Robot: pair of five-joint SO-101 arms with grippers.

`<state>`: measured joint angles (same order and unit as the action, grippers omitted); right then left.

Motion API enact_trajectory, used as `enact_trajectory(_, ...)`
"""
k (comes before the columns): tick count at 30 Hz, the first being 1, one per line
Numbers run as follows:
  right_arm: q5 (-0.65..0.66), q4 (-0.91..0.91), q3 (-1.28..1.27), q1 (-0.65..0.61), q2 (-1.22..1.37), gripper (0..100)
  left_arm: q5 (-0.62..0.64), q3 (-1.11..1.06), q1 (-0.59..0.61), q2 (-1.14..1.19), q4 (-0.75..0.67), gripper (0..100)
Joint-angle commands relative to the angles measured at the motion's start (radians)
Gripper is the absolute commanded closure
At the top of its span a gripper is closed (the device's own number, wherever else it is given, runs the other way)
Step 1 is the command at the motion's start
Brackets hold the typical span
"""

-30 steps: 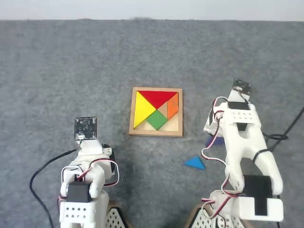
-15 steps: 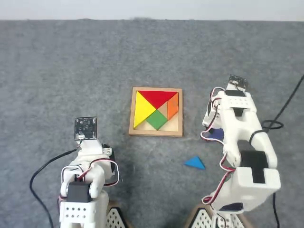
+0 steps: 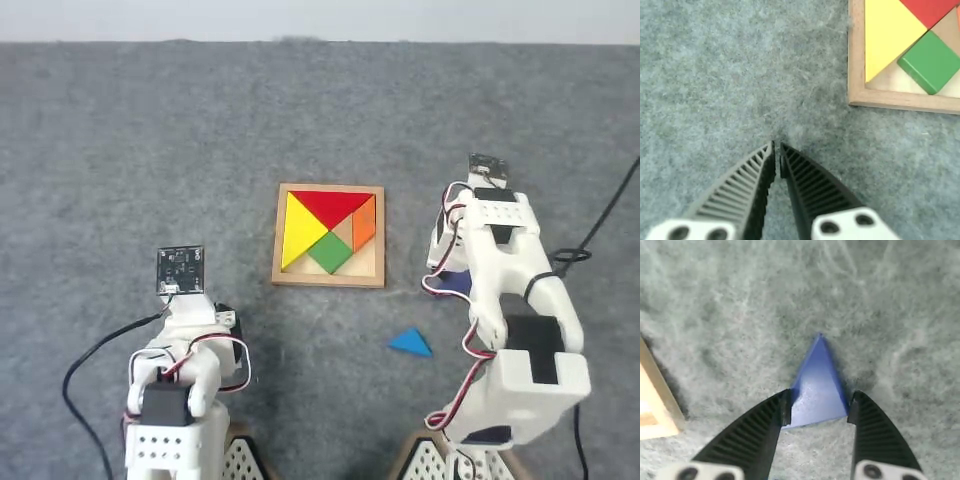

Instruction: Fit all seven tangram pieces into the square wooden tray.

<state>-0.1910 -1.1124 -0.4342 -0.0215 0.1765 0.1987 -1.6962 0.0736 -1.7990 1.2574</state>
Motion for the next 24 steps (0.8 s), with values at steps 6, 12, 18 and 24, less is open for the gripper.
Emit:
enact_trajectory(6,0.012,-0.062,0.003,0.002,0.035,77.4,-0.015,0.013,0.006,-0.020,0.005,99)
enact_trajectory(12,0.011,-0.051,0.008,0.015,0.033,80.1,-0.015,0.013,0.006,-0.020,0.005,99)
enact_trajectory(18,0.012,-0.051,0.032,0.012,0.022,96.3,-0.015,0.013,0.006,-0.020,0.005,99)
enact_trajectory(24,0.011,-0.104,0.118,-0.001,0.021,99.1,-0.015,0.013,0.006,-0.020,0.005,99)
